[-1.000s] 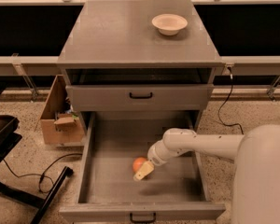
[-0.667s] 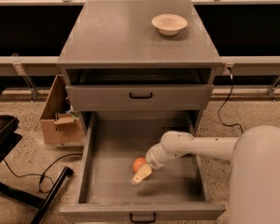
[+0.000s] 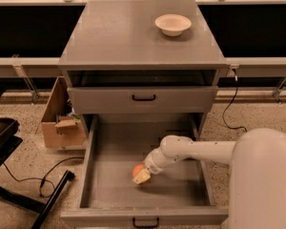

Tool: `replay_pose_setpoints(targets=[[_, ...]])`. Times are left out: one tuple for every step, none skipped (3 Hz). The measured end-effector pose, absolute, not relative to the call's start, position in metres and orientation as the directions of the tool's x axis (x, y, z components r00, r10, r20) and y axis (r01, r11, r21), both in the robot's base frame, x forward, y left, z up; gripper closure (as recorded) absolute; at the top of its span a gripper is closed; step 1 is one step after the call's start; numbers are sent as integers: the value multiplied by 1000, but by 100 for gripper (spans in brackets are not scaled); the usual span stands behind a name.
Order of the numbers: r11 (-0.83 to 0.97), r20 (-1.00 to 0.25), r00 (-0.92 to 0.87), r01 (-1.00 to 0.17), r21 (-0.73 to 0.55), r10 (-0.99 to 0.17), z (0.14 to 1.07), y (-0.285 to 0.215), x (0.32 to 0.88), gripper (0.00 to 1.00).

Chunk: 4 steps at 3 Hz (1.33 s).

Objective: Pick orange from middle drawer and place on counter

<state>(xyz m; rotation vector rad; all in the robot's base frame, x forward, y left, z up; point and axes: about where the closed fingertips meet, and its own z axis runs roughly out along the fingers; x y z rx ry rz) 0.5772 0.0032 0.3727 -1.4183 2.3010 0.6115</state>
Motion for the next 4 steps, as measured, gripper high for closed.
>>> replay_pose_setpoints(targets=[[384,-521,-409,-909,161,-749,373,8,577,64],[369,-526,-368,-923,109,-767,399,9,581,88],[356,-544,-290,-934,-17,-787,469,6,582,100],[346,-590,-208,-929,-130,-780,564,1,583,100]])
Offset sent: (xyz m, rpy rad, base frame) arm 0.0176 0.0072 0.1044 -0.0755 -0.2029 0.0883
